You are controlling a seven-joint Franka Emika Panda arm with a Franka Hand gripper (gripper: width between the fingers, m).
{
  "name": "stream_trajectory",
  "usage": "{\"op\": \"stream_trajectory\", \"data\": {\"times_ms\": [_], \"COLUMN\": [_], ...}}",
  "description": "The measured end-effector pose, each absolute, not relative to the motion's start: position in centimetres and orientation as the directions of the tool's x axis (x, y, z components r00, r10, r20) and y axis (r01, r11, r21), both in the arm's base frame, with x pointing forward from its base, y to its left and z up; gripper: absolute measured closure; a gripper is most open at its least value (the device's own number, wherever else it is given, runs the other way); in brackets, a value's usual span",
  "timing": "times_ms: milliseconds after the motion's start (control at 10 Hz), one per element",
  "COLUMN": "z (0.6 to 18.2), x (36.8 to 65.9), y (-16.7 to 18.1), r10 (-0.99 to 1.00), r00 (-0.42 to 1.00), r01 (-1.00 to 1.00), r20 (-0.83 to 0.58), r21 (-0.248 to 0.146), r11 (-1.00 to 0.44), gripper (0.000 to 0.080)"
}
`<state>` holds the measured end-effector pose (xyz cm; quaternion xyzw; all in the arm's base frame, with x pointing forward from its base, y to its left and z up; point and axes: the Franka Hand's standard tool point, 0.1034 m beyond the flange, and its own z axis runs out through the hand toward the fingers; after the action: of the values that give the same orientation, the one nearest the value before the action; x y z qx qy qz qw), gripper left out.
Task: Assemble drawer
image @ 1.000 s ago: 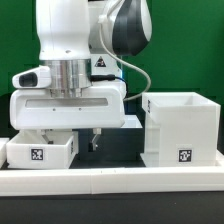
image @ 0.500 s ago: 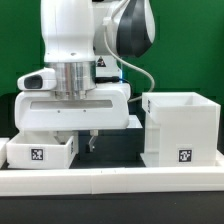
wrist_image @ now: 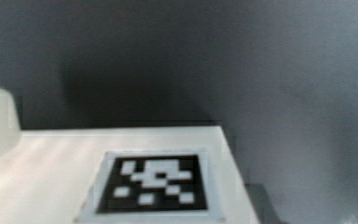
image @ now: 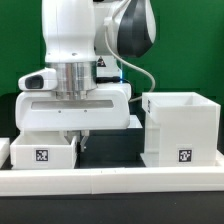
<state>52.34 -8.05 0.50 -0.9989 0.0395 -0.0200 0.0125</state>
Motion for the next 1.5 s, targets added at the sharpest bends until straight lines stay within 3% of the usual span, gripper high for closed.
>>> {"op": "stream_trajectory", "data": {"times_ms": [400, 700, 1000, 1300, 1500], "z": [0.6, 2.7, 2.7, 2.4, 2.4], "x": [52.3, 51.4, 49.8, 49.7, 49.8], "y": [-7.8, -6.2, -5.5, -5.4, -4.5], "r10": [-0.054, 0.167, 0.197, 0.427, 0.666], "r00": [0.998, 0.986, 0.980, 0.904, 0.746], "r01": [-0.053, 0.167, 0.196, 0.427, 0.665], "r20": [0.033, 0.003, -0.010, 0.004, 0.001], "r21": [-0.027, -0.050, -0.061, -0.047, -0.032], "r11": [-0.998, -0.985, -0.979, -0.903, -0.746], "gripper": [0.0758, 0.0758, 0.0758, 0.0758, 0.0758]}}
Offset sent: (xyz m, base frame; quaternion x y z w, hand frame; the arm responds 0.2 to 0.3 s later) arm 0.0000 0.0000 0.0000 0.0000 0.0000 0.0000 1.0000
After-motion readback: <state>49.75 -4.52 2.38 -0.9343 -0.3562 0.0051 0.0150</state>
